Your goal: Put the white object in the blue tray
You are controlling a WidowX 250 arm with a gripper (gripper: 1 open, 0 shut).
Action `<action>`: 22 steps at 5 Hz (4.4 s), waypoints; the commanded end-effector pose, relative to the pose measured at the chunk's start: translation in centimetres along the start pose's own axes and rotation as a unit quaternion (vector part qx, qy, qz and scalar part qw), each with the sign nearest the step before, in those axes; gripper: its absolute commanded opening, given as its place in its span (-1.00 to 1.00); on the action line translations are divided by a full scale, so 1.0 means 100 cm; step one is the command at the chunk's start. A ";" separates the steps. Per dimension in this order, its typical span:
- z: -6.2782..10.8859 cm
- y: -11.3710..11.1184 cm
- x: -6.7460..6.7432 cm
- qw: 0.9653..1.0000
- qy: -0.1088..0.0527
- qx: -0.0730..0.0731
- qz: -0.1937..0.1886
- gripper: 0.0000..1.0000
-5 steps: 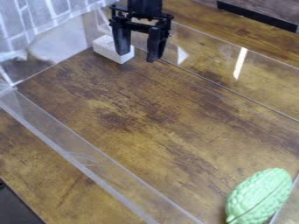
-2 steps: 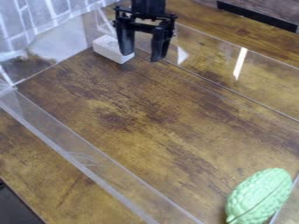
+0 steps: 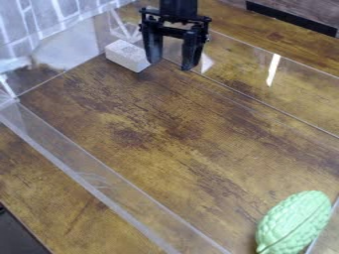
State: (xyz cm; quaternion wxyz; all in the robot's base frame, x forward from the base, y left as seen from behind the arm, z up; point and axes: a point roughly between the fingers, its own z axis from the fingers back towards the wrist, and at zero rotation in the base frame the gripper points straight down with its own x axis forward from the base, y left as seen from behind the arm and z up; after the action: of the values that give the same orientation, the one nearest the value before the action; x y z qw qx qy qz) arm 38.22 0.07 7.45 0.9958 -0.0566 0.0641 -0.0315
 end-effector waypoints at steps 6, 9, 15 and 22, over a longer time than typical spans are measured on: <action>0.008 -0.019 0.026 0.999 -0.032 0.002 -0.022 1.00; -0.009 -0.017 0.042 0.999 -0.021 0.012 -0.024 1.00; -0.021 -0.008 0.071 0.999 -0.027 0.033 -0.029 -1.00; 0.009 -0.026 0.070 0.994 -0.012 0.052 -0.096 -1.00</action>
State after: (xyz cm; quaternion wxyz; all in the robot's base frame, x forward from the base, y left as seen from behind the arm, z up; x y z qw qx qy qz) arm 44.31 -1.99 5.15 0.9894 -0.0159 0.0817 -0.1186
